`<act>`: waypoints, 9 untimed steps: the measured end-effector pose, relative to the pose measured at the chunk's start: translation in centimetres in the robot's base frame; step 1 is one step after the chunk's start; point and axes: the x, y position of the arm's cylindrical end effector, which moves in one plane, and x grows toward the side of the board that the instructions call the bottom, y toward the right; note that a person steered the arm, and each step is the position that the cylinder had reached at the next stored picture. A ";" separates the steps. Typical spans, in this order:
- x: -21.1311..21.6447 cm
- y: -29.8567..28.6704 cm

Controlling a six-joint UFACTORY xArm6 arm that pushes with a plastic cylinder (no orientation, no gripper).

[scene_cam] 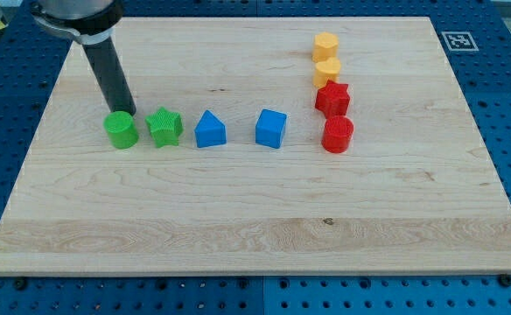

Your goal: Move your arm closer to the red circle

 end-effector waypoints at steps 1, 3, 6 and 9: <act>-1.7 -1.6; -5.8 -3.1; 9.7 -7.1; 15.3 17.1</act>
